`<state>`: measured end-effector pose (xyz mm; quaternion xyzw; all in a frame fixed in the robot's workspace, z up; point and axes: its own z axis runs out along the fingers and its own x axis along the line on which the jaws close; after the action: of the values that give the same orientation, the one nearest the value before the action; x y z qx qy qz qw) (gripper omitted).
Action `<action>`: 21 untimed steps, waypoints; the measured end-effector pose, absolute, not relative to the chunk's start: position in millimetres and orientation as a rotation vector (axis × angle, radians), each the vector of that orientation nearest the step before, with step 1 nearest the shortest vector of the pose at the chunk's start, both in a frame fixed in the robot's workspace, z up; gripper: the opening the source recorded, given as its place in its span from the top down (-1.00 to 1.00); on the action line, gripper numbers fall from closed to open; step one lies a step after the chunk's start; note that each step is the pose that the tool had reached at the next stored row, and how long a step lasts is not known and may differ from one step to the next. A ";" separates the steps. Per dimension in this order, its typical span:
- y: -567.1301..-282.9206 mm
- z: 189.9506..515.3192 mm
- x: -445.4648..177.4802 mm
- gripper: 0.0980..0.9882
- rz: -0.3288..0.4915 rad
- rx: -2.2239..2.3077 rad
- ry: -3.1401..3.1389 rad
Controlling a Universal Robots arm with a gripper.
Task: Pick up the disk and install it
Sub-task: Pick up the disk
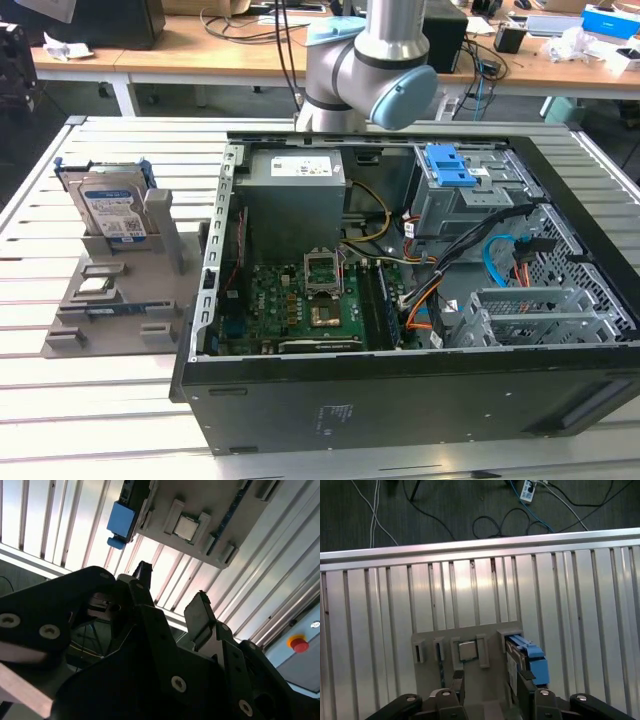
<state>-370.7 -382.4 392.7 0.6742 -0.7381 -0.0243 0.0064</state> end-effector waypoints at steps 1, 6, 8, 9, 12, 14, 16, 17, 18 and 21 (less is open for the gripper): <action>-379.5 392.6 -370.1 0.00 -0.076 2.110 -2.310; -371.0 392.6 -368.2 0.00 -0.076 2.110 -2.310; -367.7 392.6 -367.4 0.00 -0.076 2.109 -2.310; -366.8 392.6 -367.1 0.00 -0.076 2.109 -2.310; -363.0 392.6 -366.0 0.00 -0.076 2.109 -2.310; -361.2 392.6 -365.1 0.00 -0.076 2.110 -2.310; -360.9 392.5 -364.6 0.00 -0.076 2.110 -2.309; -360.6 392.0 -364.3 0.00 -0.076 2.110 -2.310; -360.4 391.7 -364.1 0.00 -0.076 2.109 -2.310; -360.4 390.4 -363.1 0.00 -0.076 2.109 -2.310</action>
<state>-363.1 -360.4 390.4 0.6742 -0.7381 -0.0243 0.0064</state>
